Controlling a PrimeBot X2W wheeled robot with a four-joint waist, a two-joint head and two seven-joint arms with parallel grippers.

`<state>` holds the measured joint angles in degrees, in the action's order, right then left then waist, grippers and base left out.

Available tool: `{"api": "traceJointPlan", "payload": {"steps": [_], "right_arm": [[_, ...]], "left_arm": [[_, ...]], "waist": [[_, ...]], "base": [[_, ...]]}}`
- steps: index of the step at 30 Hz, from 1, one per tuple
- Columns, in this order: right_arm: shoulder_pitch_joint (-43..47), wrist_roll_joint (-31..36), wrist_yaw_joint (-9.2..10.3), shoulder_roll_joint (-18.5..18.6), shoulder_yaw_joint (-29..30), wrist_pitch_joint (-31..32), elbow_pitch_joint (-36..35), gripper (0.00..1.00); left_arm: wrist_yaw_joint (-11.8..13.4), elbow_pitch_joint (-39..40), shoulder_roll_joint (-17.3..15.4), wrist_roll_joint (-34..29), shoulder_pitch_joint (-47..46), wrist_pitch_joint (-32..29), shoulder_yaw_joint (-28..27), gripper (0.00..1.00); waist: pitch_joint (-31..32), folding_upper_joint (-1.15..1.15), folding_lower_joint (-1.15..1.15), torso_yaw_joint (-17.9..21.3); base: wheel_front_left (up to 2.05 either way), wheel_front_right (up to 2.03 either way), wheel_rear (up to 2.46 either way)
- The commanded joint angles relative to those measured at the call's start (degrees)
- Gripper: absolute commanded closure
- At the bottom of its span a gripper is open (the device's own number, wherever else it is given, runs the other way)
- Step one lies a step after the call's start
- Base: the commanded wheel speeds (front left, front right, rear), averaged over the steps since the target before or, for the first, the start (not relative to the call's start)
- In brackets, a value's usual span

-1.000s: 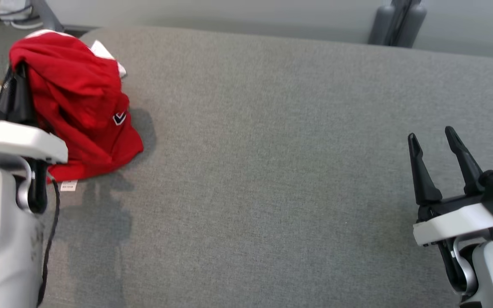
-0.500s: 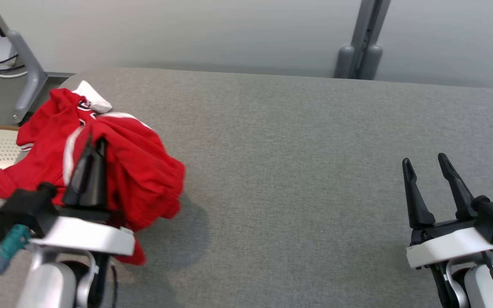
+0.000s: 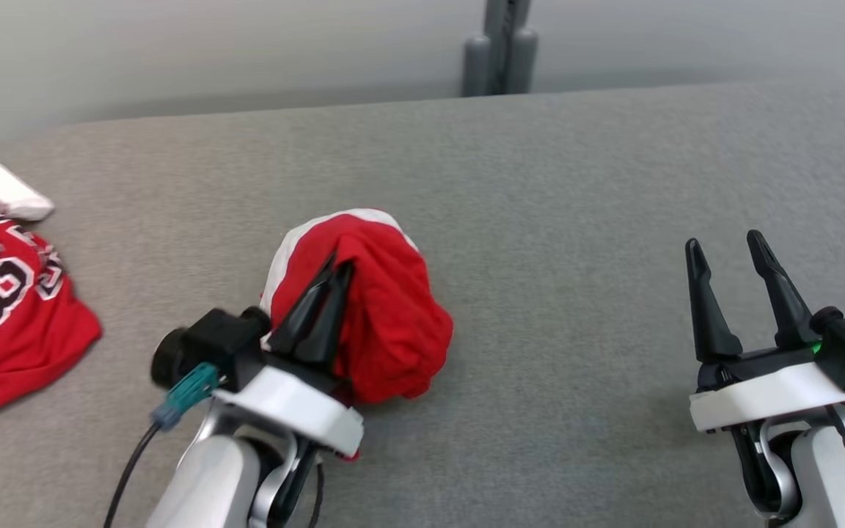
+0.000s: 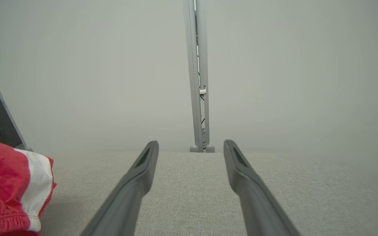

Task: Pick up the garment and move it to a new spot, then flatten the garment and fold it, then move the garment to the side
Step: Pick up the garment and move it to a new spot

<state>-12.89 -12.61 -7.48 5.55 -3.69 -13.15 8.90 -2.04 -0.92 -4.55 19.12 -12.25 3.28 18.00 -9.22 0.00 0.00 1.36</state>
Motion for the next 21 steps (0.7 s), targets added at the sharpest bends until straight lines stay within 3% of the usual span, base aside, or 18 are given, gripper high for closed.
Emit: {"api": "traceJointPlan", "payload": {"steps": [1, 12, 21], "right_arm": [[-0.8, -0.6, -0.03, 0.0, 0.1, -0.5, 0.2, 0.0], [-3.7, -4.0, -0.03, -1.5, -0.6, -1.9, 3.0, 0.0], [-4.2, -5.5, -0.03, -2.3, 0.2, -2.2, 3.4, 0.0]], "left_arm": [[-0.6, -1.2, 0.2, -0.6, -2.3, 0.3, 0.9, 1.0], [-2.5, -12.1, 1.3, -2.1, -18.0, 1.0, 9.5, 1.0], [-3.6, -20.7, 1.5, -0.5, -18.8, -1.2, 15.4, 1.0]], "waist": [[-3.0, 0.0, 0.0, 3.8], [-10.0, 0.0, 0.0, 14.0], [-12.6, 0.0, 0.0, 15.8]], "base": [[0.0, 0.0, 0.0], [0.0, 0.0, 0.0], [0.0, 0.0, 0.0]]}}
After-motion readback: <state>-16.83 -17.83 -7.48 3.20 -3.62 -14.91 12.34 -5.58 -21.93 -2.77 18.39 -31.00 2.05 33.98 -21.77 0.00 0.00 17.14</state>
